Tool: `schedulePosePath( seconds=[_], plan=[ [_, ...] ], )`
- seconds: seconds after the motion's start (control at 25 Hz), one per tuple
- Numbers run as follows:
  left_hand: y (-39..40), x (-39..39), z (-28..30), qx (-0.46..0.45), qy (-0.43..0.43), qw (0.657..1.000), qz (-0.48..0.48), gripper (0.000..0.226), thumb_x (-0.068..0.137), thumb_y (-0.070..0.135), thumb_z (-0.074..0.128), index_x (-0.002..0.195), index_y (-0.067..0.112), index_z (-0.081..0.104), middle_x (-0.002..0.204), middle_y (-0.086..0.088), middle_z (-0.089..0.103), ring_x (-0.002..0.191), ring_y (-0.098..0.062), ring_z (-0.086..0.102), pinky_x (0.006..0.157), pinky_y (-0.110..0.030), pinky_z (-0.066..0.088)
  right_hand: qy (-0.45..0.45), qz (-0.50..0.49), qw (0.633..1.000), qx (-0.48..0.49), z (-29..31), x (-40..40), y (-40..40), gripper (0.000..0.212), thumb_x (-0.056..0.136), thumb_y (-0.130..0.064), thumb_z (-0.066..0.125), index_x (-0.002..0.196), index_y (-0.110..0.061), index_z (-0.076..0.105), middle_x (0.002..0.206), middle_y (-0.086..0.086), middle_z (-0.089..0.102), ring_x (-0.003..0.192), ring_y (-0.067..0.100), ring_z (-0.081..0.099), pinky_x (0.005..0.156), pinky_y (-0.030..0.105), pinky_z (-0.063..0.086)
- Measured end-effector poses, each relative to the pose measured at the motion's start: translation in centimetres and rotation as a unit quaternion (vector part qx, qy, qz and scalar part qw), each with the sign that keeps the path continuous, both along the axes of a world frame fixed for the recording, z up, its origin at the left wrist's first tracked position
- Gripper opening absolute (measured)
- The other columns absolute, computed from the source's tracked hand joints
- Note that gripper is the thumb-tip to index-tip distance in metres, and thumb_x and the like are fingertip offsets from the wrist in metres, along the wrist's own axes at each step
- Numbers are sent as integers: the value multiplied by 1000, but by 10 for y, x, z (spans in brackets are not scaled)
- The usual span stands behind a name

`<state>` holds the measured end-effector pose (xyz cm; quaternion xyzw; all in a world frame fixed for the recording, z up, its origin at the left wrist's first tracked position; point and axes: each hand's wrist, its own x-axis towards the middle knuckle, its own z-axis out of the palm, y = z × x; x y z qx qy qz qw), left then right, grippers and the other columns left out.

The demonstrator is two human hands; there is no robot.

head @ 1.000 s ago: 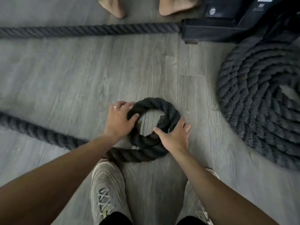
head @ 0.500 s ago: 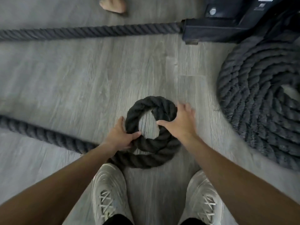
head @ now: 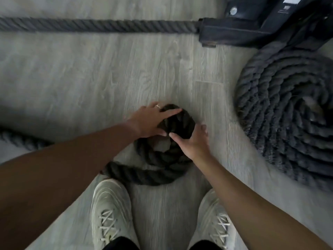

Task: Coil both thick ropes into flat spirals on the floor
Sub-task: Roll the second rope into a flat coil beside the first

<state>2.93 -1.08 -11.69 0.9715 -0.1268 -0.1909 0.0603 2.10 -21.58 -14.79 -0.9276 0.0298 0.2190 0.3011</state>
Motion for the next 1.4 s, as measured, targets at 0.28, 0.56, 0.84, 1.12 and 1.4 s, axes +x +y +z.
schedulePosePath(
  seconds=[0.28, 0.56, 0.84, 1.12, 1.4],
  plan=[
    [-23, 6, 1, 68, 13, 998, 2, 80, 90, 58, 60, 152, 55, 10, 165, -3, 17, 137, -40, 39, 94, -54, 50, 12, -31, 999, -24, 23, -63, 8, 134, 63, -84, 66, 160, -20, 0, 152, 11, 17, 138, 34, 22, 111, 51, 39],
    [-12, -5, 15, 159, -19, 985, 60, 68, 96, 63, 42, 153, 36, 21, 149, -14, 39, 97, -36, 66, 61, -38, 49, -7, 2, 999, 47, 19, -40, -2, 126, 62, -56, 87, 160, -27, 13, 161, -5, 16, 143, 26, 19, 118, 42, 29],
    [11, -35, 6, 97, -13, 958, 269, 44, 103, 50, 37, 115, 9, 47, 97, -11, 59, 75, -26, 51, 60, -36, 42, -60, 4, 996, 62, 12, -12, -21, 82, 68, -56, 82, 141, -31, 54, 137, -7, 53, 130, 19, 49, 109, 41, 44],
    [7, -57, 7, 59, 109, 928, 351, 48, 102, 46, 45, 116, 1, 53, 102, -18, 70, 96, -34, 67, 74, -38, 49, -59, -31, 998, -21, 14, 4, -24, 92, 69, -76, 70, 145, -27, 51, 144, -1, 53, 138, 25, 43, 113, 47, 39],
    [-2, -51, 18, 82, 109, 921, 366, 52, 92, 46, 58, 126, 9, 46, 119, -12, 57, 110, -32, 58, 80, -38, 45, -102, 21, 994, -12, 10, 9, -17, 81, 81, -74, 62, 145, -26, 52, 131, -1, 55, 128, 24, 45, 108, 46, 43]
  ],
)
